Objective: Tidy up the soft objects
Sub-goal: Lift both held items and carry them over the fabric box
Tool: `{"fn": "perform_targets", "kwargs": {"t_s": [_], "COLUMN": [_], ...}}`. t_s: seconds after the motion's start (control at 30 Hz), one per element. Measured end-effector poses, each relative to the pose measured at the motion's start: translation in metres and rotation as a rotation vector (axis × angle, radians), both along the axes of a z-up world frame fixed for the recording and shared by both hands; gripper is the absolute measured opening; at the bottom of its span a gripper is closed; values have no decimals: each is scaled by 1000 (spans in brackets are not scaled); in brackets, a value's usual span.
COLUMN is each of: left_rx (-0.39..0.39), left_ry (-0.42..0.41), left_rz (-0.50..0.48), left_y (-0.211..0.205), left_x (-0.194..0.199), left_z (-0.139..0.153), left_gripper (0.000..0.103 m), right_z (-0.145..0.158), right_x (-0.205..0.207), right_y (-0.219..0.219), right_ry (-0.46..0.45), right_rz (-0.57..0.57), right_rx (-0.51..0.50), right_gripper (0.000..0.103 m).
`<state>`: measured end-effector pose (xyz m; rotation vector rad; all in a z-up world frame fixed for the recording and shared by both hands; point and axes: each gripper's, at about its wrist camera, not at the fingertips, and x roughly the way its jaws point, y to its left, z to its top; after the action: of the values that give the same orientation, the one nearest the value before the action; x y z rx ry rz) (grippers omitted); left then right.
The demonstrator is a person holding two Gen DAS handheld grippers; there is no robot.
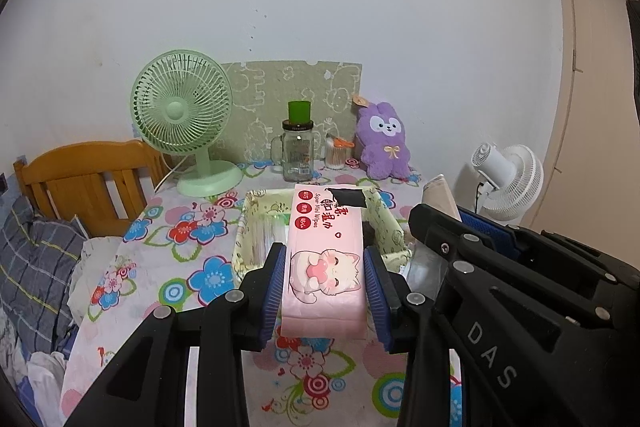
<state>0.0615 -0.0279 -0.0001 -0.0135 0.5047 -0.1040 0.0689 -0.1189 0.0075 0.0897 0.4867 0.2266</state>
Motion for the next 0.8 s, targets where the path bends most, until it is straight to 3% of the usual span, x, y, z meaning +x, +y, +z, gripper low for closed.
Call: {"fn": "perform_targets", "kwargs": {"t_s": [0.8], "left_rx": [5], "left_ry": [-2], "left_rz": [47], "left_y": [7], "left_x": [69], "left_z": [-5], "left_gripper": [40], "right_z": [-1], "right_x": [77], "right_y": [4], "right_ry": [2], "right_rz": [9], "right_rx": [8], "right_gripper": [18]}}
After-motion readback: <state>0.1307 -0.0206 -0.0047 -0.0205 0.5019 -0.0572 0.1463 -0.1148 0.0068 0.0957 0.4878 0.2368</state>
